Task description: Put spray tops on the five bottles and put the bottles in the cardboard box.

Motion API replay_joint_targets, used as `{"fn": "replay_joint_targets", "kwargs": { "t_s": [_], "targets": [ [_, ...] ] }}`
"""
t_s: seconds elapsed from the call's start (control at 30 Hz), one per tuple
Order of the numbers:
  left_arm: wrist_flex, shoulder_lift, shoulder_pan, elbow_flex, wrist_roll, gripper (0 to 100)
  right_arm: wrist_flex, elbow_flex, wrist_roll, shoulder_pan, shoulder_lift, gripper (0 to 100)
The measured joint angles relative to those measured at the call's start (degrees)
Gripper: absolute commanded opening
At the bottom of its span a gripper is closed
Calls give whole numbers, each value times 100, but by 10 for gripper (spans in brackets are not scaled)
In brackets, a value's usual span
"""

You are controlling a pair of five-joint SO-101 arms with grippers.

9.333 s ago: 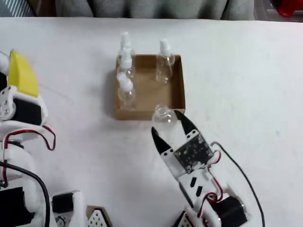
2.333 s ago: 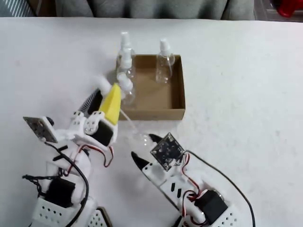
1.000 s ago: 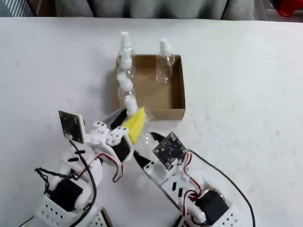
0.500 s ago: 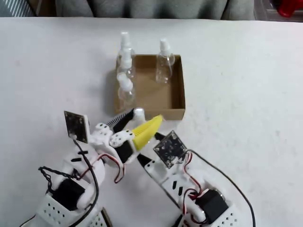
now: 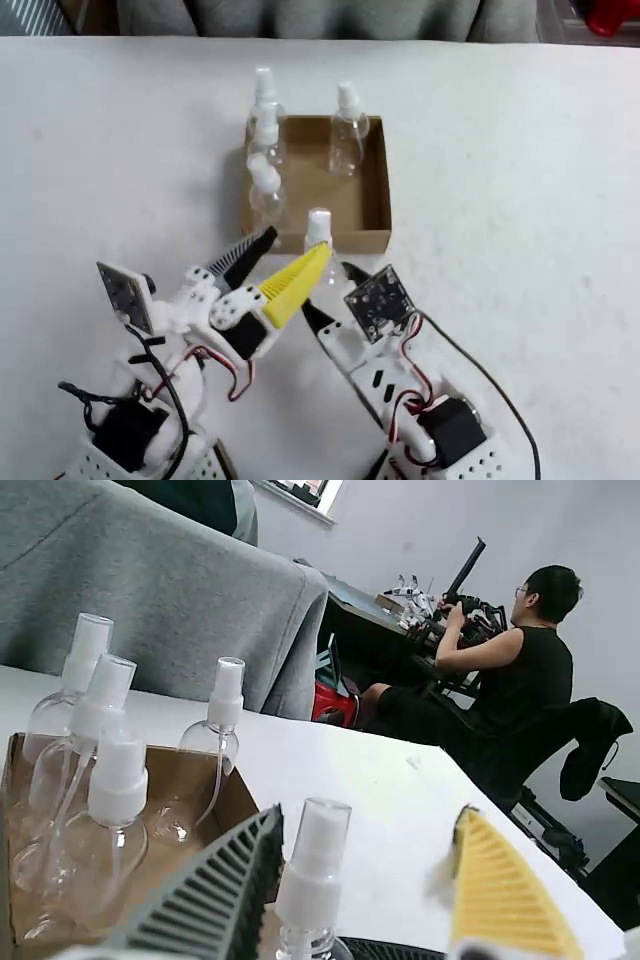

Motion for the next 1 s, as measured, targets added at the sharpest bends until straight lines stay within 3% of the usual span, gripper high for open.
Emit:
{"fn": "replay_joint_targets", "kwargs": {
  "t_s": [0.33,0.53,0.67,1.0],
  "targets": [
    [-18,0,-123,0,0,246,-378,0,0,457,0,15],
    [-18,0,-123,0,0,21,-914,70,-369,703,0,15],
    [-18,0,-132,0,18,60,-1257,114,-501,888,0,15],
    [-18,0,-132,0,26,22,-1802,26,-519,1213,0,15]
  ]
}}
